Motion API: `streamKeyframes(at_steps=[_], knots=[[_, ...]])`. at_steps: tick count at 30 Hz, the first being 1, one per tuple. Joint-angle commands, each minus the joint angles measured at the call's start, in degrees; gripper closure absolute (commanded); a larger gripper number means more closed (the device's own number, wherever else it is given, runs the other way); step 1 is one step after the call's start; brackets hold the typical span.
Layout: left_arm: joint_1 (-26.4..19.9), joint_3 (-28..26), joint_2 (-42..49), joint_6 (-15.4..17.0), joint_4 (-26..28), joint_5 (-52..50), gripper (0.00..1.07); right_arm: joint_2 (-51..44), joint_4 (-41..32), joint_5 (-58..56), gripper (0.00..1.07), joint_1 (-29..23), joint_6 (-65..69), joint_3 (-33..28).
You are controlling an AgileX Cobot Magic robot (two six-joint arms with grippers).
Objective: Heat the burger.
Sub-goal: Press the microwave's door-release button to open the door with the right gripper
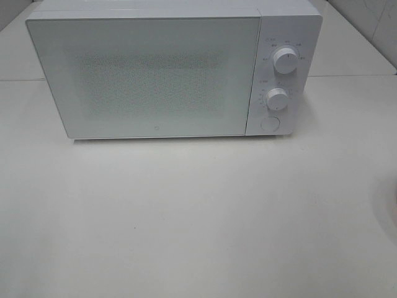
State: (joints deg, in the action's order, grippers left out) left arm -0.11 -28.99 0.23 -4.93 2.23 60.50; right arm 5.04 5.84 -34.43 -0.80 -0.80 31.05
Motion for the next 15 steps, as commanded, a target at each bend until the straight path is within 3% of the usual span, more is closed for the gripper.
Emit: streamKeyframes(at_steps=[1, 3, 4, 15], knots=[[0.06, 0.0, 0.97, -0.06, 0.57, -0.57, 0.02, 3.72, -0.23, 17.88, 1.03, -0.11, -2.86, -3.44], [0.06, 0.0, 0.97, -0.06, 0.57, -0.57, 0.02, 4.87, -0.23, 20.86, 1.07, -0.11, -2.98, -4.47], [0.06, 0.0, 0.97, -0.06, 0.57, -0.57, 0.02, 7.68, -0.23, 27.67, 1.07, -0.11, -3.04, -7.05], [0.06, 0.0, 0.97, -0.06, 0.57, -0.57, 0.02, 25.78, 0.11, 53.34, 1.07, -0.11, 2.41, -15.47]])
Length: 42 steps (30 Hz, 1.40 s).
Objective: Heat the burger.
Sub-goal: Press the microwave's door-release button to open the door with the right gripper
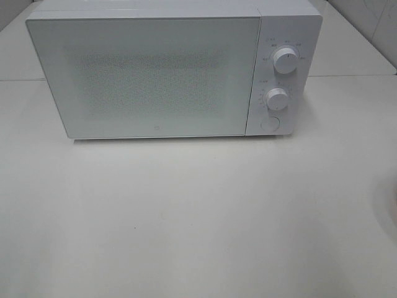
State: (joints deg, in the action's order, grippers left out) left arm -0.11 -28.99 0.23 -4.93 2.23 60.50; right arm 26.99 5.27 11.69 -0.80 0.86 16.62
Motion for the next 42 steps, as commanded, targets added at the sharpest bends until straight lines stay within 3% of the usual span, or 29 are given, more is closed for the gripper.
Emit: streamKeyframes(at_steps=[1, 9, 18, 20, 25, 30, 32, 35, 38, 42], knots=[[0.06, 0.0, 0.97, -0.06, 0.57, -0.57, 0.02, 3.84, 0.69, 7.22, 1.07, -0.11, 0.74, -1.03], [0.06, 0.0, 0.97, -0.06, 0.57, -0.57, 0.02, 19.08, 0.63, 19.08, 1.07, -0.11, 1.15, -2.01], [0.06, 0.0, 0.97, -0.06, 0.57, -0.57, 0.02, 36.55, 6.36, 30.94, 1.07, -0.11, 2.18, -2.01], [0.06, 0.0, 0.97, -0.06, 0.57, -0.57, 0.02, 44.35, 7.79, 36.1, 1.07, -0.11, 2.12, -2.01], [0.06, 0.0, 0.97, -0.06, 0.57, -0.57, 0.02, 50.59, 9.57, 43.72, 1.07, -0.29, 2.58, -2.01], [0.06, 0.0, 0.97, -0.06, 0.57, -0.57, 0.02, 55.92, 3.44, 46.93, 1.07, -7.45, 1.89, -2.01], [0.06, 0.0, 0.97, -0.06, 0.57, -0.57, 0.02, 58.33, -3.5, 49.27, 1.07, -13.12, 1.89, -2.01], [0.06, 0.0, 0.97, -0.06, 0.57, -0.57, 0.02, 59.07, -5.27, 50.19, 1.07, -14.9, 1.89, -2.01], [0.06, 0.0, 0.97, -0.06, 0.57, -0.57, 0.02, 62.62, -12.03, 52.37, 1.07, -21.54, 1.89, -2.01], [0.06, 0.0, 0.97, -0.06, 0.57, -0.57, 0.02, 63.71, -15.64, 53.06, 1.07, -24.52, 2.41, -1.95]])
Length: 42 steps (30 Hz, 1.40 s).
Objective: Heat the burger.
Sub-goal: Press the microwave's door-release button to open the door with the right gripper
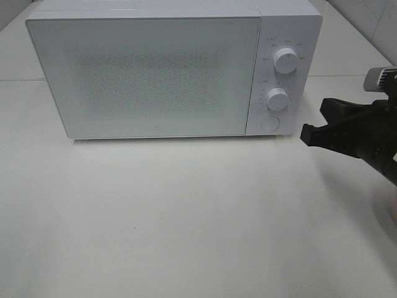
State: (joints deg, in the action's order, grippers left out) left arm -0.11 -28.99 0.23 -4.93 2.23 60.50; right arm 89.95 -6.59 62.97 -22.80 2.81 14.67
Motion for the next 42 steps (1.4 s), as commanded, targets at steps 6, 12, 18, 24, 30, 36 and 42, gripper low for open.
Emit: streamKeyframes(at_steps=[6, 12, 18, 24, 30, 36, 42], knots=[[0.06, 0.0, 0.97, -0.06, 0.57, -0.57, 0.02, 1.43, -11.17, -0.34, 1.07, -9.34, 0.57, 1.38], [0.06, 0.0, 0.97, -0.06, 0.57, -0.57, 0.02, 1.43, -17.99, -3.09, 1.07, -12.61, 10.6, 3.09], [0.06, 0.0, 0.97, -0.06, 0.57, -0.57, 0.02, 1.43, -17.88, -4.35, 1.07, -12.61, 30.14, 3.67], [0.06, 0.0, 0.97, -0.06, 0.57, -0.57, 0.02, 2.86, -17.59, -5.16, 1.07, -12.72, 44.81, 4.58], [0.06, 0.0, 0.97, -0.06, 0.57, -0.57, 0.02, 9.22, -18.28, -8.08, 1.07, -12.72, 60.96, 9.11], [0.06, 0.0, 0.97, -0.06, 0.57, -0.57, 0.02, 14.32, -21.37, -10.71, 1.07, -12.72, 64.17, 14.61], [0.06, 0.0, 0.97, -0.06, 0.57, -0.57, 0.02, 18.28, -24.35, -12.09, 1.07, -12.72, 66.18, 17.3]])
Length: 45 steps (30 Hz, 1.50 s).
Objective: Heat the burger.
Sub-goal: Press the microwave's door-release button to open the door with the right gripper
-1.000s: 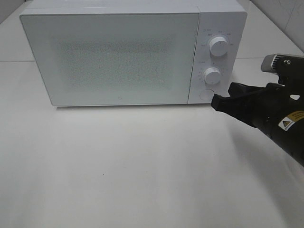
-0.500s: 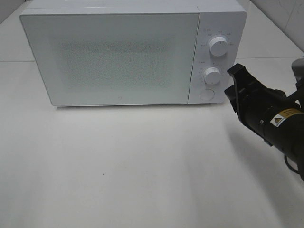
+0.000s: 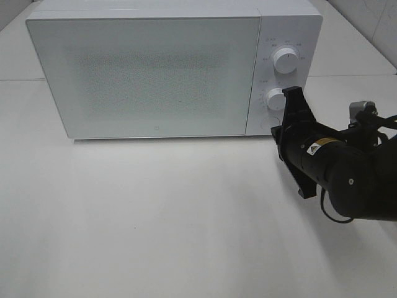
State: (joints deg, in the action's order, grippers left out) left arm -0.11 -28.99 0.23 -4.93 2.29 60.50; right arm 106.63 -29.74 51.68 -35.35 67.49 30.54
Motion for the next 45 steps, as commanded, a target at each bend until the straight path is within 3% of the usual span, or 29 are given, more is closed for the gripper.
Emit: streamKeyframes(at_steps=[1, 25, 45], knots=[[0.06, 0.0, 0.97, -0.06, 0.52, -0.57, 0.02, 2.58, -1.95, -0.86, 1.07, -0.17, 2.58, 2.29], [0.06, 0.0, 0.97, -0.06, 0.52, -0.57, 0.02, 11.23, -5.39, -0.29, 1.07, 1.32, 5.61, 11.12], [0.06, 0.0, 0.97, -0.06, 0.52, -0.57, 0.02, 11.8, -2.52, -1.26, 1.07, 4.64, 2.81, 12.95]])
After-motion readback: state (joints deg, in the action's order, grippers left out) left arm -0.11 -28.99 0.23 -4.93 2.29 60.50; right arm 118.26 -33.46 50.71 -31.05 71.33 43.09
